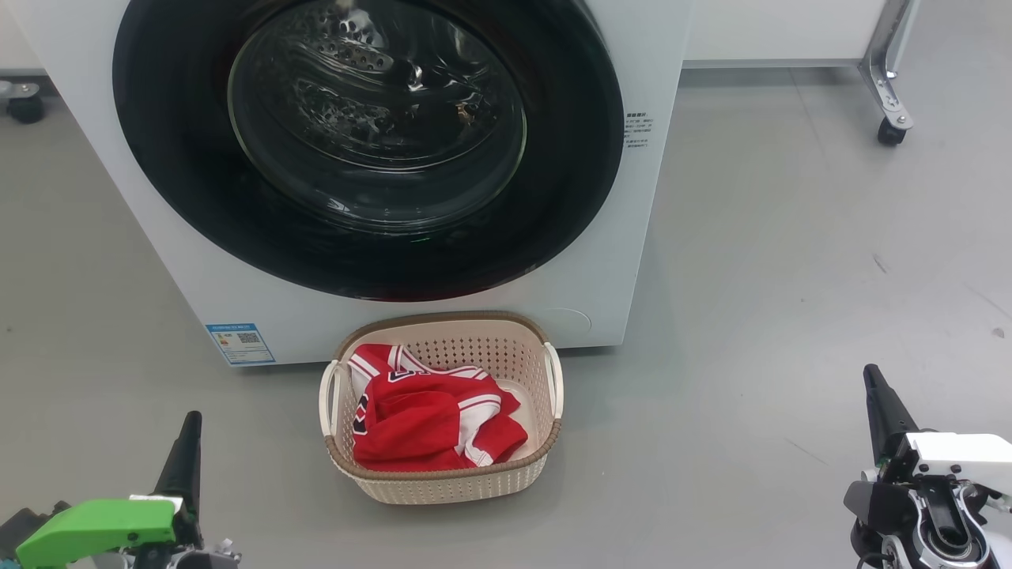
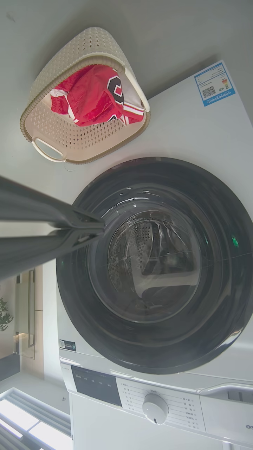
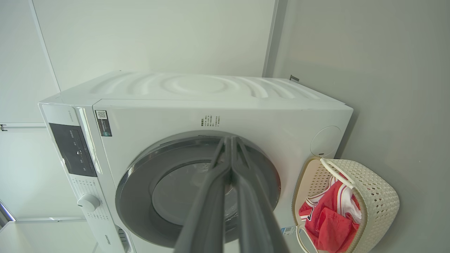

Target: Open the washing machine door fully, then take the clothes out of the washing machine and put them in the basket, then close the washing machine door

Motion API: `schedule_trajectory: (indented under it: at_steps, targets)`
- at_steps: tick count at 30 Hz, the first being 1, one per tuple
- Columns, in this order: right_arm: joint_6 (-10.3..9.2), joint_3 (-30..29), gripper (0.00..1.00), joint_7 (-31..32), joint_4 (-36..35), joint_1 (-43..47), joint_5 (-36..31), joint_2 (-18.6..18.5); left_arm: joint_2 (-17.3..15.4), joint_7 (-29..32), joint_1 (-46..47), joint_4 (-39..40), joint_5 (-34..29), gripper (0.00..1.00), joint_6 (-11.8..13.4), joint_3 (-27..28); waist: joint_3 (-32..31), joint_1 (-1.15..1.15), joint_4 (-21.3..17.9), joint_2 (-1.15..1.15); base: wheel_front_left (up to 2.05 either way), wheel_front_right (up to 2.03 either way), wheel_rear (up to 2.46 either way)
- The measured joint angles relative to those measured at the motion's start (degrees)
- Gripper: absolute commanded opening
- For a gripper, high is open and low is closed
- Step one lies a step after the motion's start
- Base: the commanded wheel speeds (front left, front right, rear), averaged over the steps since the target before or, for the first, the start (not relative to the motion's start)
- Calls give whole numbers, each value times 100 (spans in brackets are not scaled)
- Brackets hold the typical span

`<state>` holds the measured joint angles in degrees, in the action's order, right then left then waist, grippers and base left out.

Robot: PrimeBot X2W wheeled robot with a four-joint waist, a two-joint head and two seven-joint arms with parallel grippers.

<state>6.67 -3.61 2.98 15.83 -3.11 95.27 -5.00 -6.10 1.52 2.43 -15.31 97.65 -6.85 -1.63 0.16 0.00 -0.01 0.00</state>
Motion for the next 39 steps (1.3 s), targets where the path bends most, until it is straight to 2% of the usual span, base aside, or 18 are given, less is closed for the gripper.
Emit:
schedule_trajectory:
  at_steps: [39]
  targets:
    - [27, -16, 0, 1, 24, -3, 0, 18, 5, 2, 11, -43, 0, 0, -1, 31, -1, 0, 0, 0, 0, 0, 0]
